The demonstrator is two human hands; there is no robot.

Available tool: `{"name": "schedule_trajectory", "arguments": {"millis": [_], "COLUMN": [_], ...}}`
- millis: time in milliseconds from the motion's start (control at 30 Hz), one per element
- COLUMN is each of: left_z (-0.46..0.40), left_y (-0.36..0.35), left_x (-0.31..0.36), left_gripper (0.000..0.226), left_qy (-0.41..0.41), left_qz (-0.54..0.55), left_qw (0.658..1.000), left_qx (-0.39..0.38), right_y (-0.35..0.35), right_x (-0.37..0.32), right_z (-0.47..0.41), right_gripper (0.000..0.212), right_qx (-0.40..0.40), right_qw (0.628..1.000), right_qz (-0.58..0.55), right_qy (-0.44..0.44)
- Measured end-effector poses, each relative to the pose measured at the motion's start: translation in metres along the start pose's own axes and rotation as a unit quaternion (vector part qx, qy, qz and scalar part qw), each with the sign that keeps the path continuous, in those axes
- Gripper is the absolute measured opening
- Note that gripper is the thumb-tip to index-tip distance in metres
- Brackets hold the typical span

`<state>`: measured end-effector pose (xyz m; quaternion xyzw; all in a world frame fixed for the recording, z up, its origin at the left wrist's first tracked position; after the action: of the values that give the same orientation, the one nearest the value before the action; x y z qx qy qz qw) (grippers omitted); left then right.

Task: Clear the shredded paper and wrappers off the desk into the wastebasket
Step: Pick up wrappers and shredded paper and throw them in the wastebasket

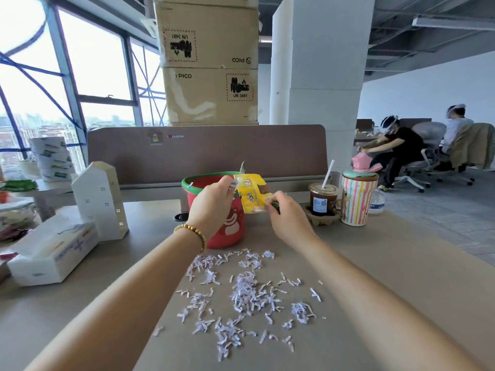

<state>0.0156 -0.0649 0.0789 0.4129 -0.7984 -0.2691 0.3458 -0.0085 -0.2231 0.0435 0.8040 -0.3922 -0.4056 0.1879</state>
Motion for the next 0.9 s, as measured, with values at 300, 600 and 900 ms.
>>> {"name": "schedule_trajectory", "arguments": {"millis": [300,600,900], "left_z": [-0.087,-0.139,-0.138], "left_y": [0.023,-0.05,-0.063], "left_x": [-0.039,-0.083,-0.08], "left_gripper": [0.02,0.024,0.037], "left_qy": [0.052,0.049,0.021], "left_qz": [0.084,-0.117,-0.102], "left_qw": [0.992,0.981,0.955], "left_qx": [0.082,-0.147,-0.279], "right_y": [-0.004,-0.023,-0.044], "right_x": [-0.031,-0.009,-0.003], "right_z": [-0.092,-0.14,-0.155], "right_gripper": [0.011,0.019,0.021], "right_qx": [0.016,0.013,-0.081], "right_qw": [0.999,0.991,0.972], "right_qz": [0.015,0.123,0.214], "right_qy": [0.034,0.042,0.061]}}
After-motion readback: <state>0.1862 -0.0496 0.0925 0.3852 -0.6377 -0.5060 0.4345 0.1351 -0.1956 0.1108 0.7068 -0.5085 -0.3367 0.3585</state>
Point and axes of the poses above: each hand's wrist, its own z-axis away from the middle knuckle, its own y-axis out of the back of the hand, x = y × z, the point moved 4 cm from there along -z, towards the middle knuckle, and after that the axes turned 5 degrees about y, right-handed, at the moved point
